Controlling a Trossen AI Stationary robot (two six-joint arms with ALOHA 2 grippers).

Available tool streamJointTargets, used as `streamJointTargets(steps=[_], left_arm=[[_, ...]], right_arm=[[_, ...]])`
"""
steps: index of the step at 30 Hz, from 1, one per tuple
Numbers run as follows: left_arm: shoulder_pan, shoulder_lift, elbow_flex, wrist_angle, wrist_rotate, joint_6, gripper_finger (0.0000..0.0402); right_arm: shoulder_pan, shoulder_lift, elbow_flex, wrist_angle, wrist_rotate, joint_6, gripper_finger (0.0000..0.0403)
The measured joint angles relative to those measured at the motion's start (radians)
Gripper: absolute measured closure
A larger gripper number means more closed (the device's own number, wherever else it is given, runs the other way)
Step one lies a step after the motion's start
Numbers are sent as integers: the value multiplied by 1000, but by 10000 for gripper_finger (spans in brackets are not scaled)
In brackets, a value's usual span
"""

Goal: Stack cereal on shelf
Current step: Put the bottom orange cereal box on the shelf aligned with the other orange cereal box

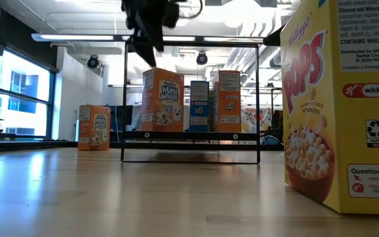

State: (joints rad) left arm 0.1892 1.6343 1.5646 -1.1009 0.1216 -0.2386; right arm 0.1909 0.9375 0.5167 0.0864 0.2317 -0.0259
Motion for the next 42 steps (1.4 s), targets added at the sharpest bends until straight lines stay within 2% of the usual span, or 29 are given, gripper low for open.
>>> streamJointTargets(steps=[4, 9, 11, 17, 23, 31, 42], left_arm=[[-32, -102, -45, 26, -16, 68, 236], [-36, -263, -274, 174, -81, 38, 366], [-23, -317, -379, 261, -89, 28, 392], [16, -376, -597, 498, -133, 44, 376], [27, -371, -721, 733, -87, 40, 397], [1, -372, -800, 895, -23, -42, 401], [-53, -364, -816, 944, -38, -49, 401]], right_arm=[[0, 0, 0, -10, 0, 9, 403], [0, 0, -5, -15, 2, 26, 403], [0, 0, -8, -16, 2, 27, 403], [0, 0, -8, -14, 3, 27, 403], [0, 0, -8, -13, 3, 27, 403], [0, 0, -8, -14, 3, 27, 403], [0, 0, -8, -14, 4, 29, 403]])
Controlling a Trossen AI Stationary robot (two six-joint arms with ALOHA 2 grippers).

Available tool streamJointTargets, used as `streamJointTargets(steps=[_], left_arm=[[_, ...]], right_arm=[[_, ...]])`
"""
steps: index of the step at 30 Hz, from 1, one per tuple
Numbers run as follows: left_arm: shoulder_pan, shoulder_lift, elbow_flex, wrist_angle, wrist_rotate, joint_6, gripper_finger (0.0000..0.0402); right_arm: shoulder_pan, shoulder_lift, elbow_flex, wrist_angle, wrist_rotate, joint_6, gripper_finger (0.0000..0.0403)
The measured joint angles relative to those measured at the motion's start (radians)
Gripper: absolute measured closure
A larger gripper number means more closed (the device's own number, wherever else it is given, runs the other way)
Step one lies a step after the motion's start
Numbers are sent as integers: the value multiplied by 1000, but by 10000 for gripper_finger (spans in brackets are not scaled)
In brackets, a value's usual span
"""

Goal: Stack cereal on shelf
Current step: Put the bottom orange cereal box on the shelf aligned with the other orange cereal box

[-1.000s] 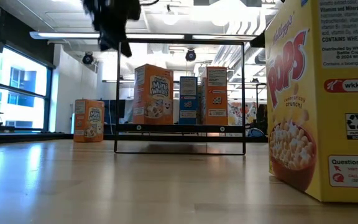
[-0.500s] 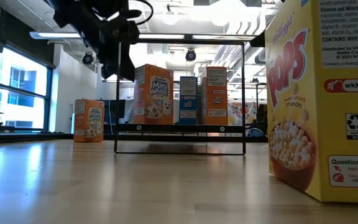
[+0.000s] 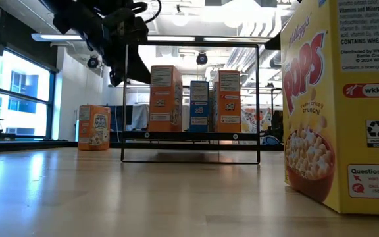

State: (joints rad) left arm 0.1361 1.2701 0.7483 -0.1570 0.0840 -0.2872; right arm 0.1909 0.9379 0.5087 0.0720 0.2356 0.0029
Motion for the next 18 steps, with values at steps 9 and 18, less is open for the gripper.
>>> streamJointTargets(steps=[9, 18], left_arm=[[-54, 127, -1, 109, -27, -8, 401], [-50, 188, 2, 231, -59, 1, 401]], right_arm=[[0, 0, 0, -1, 0, 1, 403], [0, 0, 0, -3, 0, 1, 403]])
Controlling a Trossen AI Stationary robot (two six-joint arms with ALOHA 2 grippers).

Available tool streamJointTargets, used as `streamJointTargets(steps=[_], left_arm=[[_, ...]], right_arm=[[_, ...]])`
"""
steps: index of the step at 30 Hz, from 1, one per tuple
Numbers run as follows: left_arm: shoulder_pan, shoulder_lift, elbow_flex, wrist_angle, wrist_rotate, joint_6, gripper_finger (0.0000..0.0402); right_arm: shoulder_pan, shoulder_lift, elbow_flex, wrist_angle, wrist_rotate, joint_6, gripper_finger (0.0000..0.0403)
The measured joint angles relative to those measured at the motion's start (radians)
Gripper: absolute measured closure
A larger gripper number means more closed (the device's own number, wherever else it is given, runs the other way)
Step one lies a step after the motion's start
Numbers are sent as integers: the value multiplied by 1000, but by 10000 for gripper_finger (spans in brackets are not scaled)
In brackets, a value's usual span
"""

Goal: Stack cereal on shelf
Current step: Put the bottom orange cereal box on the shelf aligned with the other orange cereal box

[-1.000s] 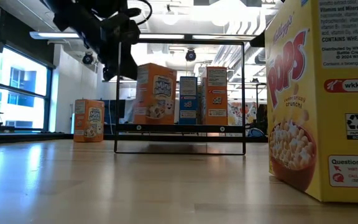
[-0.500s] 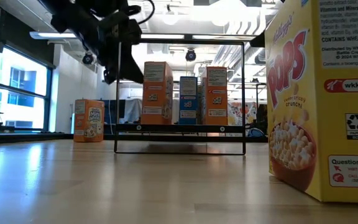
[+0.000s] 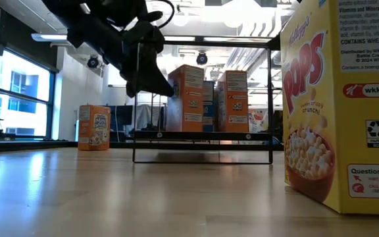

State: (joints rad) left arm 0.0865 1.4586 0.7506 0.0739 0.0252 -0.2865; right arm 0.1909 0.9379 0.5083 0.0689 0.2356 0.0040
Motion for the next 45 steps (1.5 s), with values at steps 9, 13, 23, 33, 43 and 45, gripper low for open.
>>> streamJointTargets(steps=[9, 13, 23, 33, 43, 45], left_arm=[[14, -8, 0, -14, -7, 20, 401], [14, -5, -2, 15, -29, 43, 401], [46, -40, -2, -18, -72, 133, 401], [121, -128, -2, -121, -17, 321, 401], [130, -26, -2, -76, 135, 594, 401], [130, 6, -2, -27, 135, 596, 401]], right_arm=[[0, 0, 0, 0, 0, 0, 403], [0, 0, 0, 3, 0, 0, 403], [0, 0, 0, 10, 0, -1, 403], [0, 0, 0, 11, 0, -2, 403], [0, 0, 0, 11, 0, -2, 403], [0, 0, 0, 11, 0, -2, 403]])
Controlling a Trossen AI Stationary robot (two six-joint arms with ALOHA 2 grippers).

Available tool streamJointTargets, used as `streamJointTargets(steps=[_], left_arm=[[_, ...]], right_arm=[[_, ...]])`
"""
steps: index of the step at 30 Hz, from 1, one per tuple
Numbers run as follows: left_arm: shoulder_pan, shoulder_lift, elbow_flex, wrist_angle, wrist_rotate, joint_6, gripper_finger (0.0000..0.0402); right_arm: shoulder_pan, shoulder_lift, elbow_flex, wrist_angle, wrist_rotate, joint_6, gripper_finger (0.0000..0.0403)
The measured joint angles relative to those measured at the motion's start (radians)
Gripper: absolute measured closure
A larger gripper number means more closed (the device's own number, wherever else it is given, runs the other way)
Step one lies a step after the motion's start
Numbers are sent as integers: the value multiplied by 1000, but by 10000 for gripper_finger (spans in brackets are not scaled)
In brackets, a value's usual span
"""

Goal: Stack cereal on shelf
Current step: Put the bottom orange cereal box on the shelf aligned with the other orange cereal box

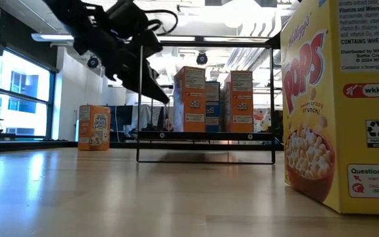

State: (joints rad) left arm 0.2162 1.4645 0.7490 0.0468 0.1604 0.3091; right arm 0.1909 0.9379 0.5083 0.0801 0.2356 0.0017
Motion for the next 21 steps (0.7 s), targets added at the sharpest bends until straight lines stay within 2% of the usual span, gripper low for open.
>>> streamJointTargets(steps=[9, 21], left_arm=[[16, 66, 0, 165, 21, 16, 401], [9, 119, 0, 221, 48, 7, 401]], right_arm=[[0, 0, 0, 0, 0, 0, 403], [0, 0, 0, -1, 0, 0, 403]])
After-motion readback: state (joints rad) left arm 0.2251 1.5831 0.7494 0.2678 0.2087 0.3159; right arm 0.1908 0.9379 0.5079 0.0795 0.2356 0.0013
